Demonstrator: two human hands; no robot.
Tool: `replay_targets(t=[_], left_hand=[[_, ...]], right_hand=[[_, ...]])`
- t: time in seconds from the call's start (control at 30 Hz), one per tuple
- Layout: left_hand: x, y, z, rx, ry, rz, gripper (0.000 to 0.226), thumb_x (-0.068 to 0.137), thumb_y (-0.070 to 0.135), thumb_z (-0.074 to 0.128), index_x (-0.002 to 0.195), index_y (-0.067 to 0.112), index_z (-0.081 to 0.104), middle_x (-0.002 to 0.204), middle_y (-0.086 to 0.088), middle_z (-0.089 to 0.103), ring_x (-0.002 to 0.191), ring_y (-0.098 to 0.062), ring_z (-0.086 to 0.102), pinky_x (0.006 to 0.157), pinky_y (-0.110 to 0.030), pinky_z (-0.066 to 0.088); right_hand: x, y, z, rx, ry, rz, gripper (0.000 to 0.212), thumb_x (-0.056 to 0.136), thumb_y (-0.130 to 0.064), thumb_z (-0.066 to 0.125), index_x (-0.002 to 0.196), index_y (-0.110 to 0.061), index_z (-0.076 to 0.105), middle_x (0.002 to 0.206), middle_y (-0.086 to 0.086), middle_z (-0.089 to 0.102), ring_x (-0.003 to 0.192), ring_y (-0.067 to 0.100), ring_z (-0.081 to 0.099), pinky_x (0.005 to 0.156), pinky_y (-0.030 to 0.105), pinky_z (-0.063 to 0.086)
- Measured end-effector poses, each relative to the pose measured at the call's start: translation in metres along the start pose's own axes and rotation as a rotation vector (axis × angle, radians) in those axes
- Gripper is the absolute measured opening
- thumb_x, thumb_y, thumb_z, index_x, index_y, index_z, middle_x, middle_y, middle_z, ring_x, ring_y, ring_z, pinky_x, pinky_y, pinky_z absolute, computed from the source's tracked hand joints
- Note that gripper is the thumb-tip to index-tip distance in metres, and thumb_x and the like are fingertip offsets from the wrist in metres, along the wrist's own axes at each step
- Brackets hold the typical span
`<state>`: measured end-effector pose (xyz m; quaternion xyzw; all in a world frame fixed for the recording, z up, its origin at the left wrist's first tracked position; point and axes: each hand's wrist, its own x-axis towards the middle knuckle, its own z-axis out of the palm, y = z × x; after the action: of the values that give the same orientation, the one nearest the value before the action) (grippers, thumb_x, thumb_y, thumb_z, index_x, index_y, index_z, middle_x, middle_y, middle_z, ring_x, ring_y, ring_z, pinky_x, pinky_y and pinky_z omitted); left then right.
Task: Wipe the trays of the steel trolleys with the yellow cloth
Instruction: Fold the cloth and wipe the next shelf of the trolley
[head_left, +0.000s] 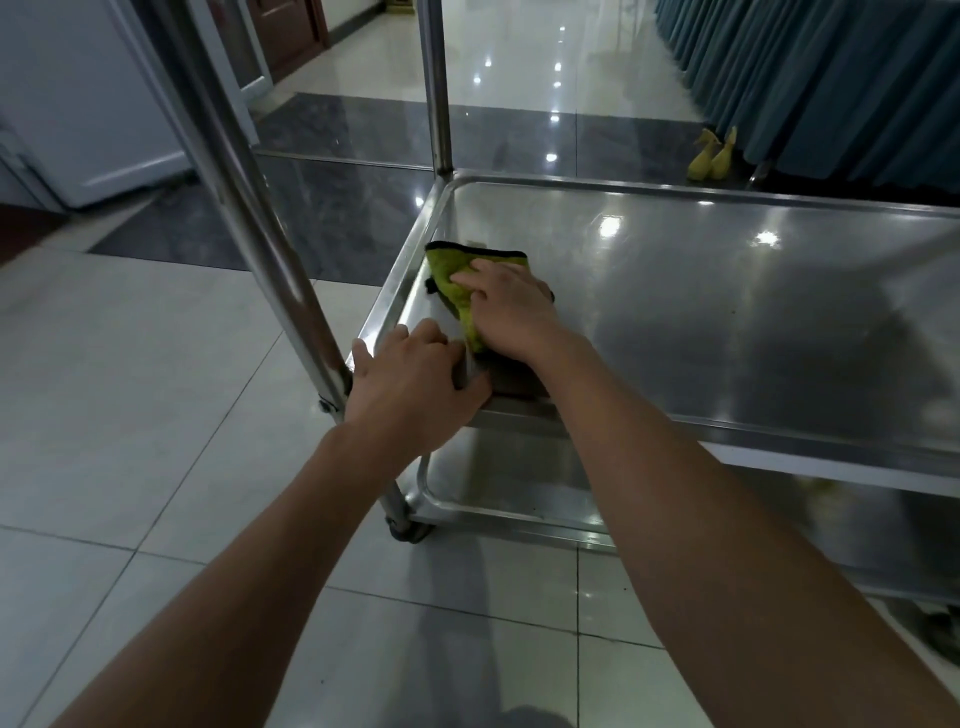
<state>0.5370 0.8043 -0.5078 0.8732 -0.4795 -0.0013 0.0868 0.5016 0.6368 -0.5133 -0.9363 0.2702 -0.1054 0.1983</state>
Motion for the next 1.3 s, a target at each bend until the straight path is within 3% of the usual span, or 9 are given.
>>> replay_targets(t=[0.1, 0.23, 0.33, 0.47, 0.57, 0.67, 0.87, 1.03, 1.3], left_hand=[[-0.003, 0.000, -0.001, -0.010, -0.011, 0.005, 0.041, 0.086, 0.064, 0.035, 0.065, 0.029, 0.042, 0.090, 0.011, 0.047, 0.093, -0.019, 0.050, 0.093, -0.058, 0.042], [-0.001, 0.010, -0.012, 0.032, -0.056, -0.024, 0.039, 0.080, 0.062, 0.035, 0.069, 0.031, 0.055, 0.091, 0.011, 0.048, 0.088, -0.018, 0.052, 0.092, -0.055, 0.045], [0.011, 0.036, -0.015, 0.123, -0.020, 0.038, 0.034, 0.084, 0.049, 0.042, 0.094, 0.027, 0.066, 0.103, 0.003, 0.056, 0.099, -0.024, 0.056, 0.093, -0.051, 0.046], [0.031, 0.115, -0.010, -0.089, -0.065, 0.264, 0.042, 0.092, 0.043, 0.052, 0.130, 0.031, 0.061, 0.133, 0.000, 0.056, 0.124, -0.028, 0.051, 0.100, -0.046, 0.045], [0.040, 0.145, -0.001, -0.046, -0.124, 0.287, 0.029, 0.092, 0.041, 0.051, 0.108, 0.025, 0.070, 0.118, -0.005, 0.060, 0.116, -0.032, 0.056, 0.096, -0.044, 0.049], [0.040, 0.137, 0.011, -0.026, -0.040, 0.311, 0.029, 0.092, 0.039, 0.050, 0.106, 0.026, 0.072, 0.114, -0.004, 0.062, 0.108, -0.032, 0.060, 0.089, -0.044, 0.054], [0.033, 0.135, 0.022, 0.050, -0.004, 0.335, 0.035, 0.094, 0.039, 0.042, 0.115, 0.029, 0.068, 0.123, -0.001, 0.059, 0.111, -0.029, 0.059, 0.088, -0.045, 0.053], [0.031, 0.111, 0.007, -0.085, -0.071, 0.352, 0.028, 0.095, 0.045, 0.048, 0.109, 0.033, 0.068, 0.121, 0.011, 0.060, 0.113, -0.023, 0.059, 0.091, -0.038, 0.050], [-0.009, 0.003, -0.011, 0.029, 0.115, 0.076, 0.031, 0.095, 0.051, 0.047, 0.090, 0.031, 0.070, 0.099, 0.008, 0.062, 0.093, -0.016, 0.057, 0.072, -0.036, 0.047]], right_hand=[[-0.017, 0.037, -0.023, -0.042, 0.039, 0.115, 0.048, 0.095, -0.024, 0.038, 0.138, -0.039, 0.054, 0.156, -0.007, 0.039, 0.141, 0.026, 0.035, 0.113, 0.043, 0.028], [-0.065, 0.126, -0.070, -0.114, 0.158, 0.345, 0.048, 0.094, -0.028, 0.037, 0.137, -0.038, 0.056, 0.155, -0.005, 0.042, 0.136, 0.030, 0.044, 0.110, 0.045, 0.038], [-0.108, 0.183, -0.096, -0.101, 0.233, 0.462, 0.047, 0.096, -0.027, 0.035, 0.138, -0.035, 0.056, 0.154, -0.002, 0.044, 0.134, 0.032, 0.045, 0.109, 0.048, 0.038], [-0.139, 0.218, -0.112, -0.074, 0.228, 0.492, 0.045, 0.101, -0.028, 0.037, 0.143, -0.032, 0.052, 0.159, -0.001, 0.036, 0.140, 0.030, 0.039, 0.116, 0.049, 0.032], [-0.154, 0.239, -0.126, -0.055, 0.219, 0.504, 0.045, 0.101, -0.026, 0.037, 0.144, -0.030, 0.051, 0.160, 0.000, 0.033, 0.142, 0.029, 0.037, 0.118, 0.047, 0.030], [-0.171, 0.260, -0.138, -0.029, 0.253, 0.578, 0.046, 0.101, -0.025, 0.036, 0.144, -0.032, 0.051, 0.161, -0.001, 0.032, 0.143, 0.029, 0.035, 0.119, 0.048, 0.029], [-0.163, 0.257, -0.139, -0.093, 0.192, 0.566, 0.048, 0.098, -0.019, 0.040, 0.143, -0.034, 0.052, 0.160, -0.001, 0.034, 0.142, 0.031, 0.035, 0.119, 0.047, 0.029], [-0.136, 0.221, -0.124, -0.167, 0.136, 0.501, 0.050, 0.096, -0.019, 0.042, 0.141, -0.037, 0.054, 0.158, -0.003, 0.036, 0.142, 0.032, 0.034, 0.117, 0.049, 0.030], [-0.075, 0.134, -0.078, -0.178, 0.065, 0.318, 0.050, 0.097, -0.020, 0.040, 0.143, -0.040, 0.051, 0.160, -0.007, 0.034, 0.144, 0.028, 0.031, 0.116, 0.049, 0.030]])
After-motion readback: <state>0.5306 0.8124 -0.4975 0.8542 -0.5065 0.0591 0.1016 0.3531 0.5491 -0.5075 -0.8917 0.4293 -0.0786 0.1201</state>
